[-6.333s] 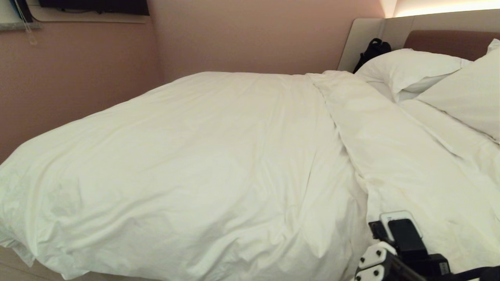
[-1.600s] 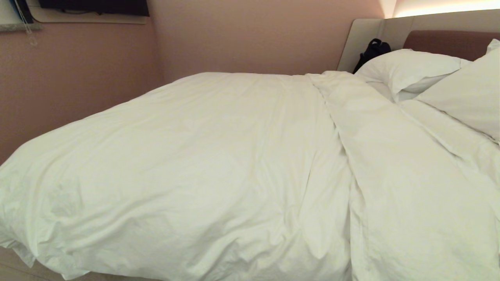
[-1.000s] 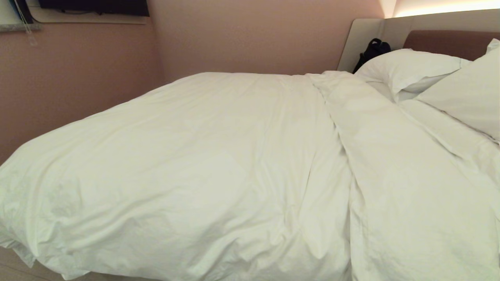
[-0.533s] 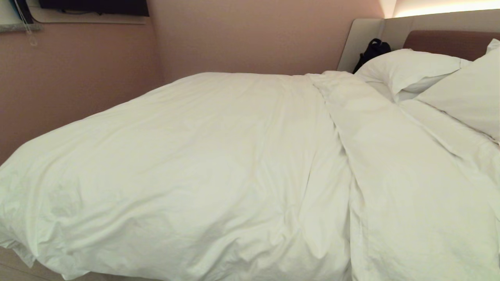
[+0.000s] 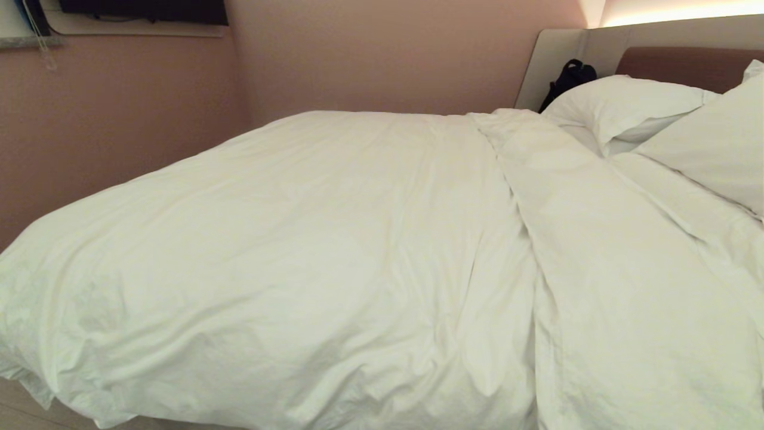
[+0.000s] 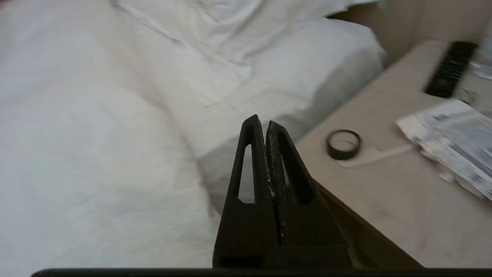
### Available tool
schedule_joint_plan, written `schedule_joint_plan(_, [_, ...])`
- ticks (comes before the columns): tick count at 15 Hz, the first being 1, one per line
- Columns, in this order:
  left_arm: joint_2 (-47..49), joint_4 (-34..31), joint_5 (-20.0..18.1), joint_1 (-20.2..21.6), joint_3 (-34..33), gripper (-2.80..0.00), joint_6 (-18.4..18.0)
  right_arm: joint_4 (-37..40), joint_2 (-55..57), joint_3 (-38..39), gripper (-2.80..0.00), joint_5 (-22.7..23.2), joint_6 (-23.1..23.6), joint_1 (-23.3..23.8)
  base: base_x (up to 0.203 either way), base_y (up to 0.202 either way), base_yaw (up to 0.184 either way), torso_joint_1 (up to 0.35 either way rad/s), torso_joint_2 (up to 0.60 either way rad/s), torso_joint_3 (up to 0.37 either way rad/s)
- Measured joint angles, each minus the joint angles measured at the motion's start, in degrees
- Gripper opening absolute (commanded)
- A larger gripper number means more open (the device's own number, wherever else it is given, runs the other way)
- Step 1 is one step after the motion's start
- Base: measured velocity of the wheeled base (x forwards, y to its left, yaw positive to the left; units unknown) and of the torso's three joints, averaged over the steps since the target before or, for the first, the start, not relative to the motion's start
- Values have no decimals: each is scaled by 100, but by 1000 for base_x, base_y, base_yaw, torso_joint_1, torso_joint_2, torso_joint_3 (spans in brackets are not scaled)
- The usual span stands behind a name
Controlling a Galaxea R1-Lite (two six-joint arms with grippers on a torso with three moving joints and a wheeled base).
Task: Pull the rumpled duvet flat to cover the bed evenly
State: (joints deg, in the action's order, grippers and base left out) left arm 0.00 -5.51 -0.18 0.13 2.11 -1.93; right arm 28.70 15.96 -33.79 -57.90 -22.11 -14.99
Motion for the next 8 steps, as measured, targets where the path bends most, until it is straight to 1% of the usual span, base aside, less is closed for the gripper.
schedule_joint_plan(2, [0,0,0,2,0,-280,2,-307,-6,-130,-280,292,377,-222,0,0,0,0,0,0])
schedule_joint_plan(4, [0,0,0,2,0,-280,2,-575,23,-487,-280,666,831,-392,0,0,0,0,0,0])
schedule_joint_plan(8, [0,1,0,7,0,-280,1,-826,393,-1342,-280,1732,1849,-480,0,0,0,0,0,0])
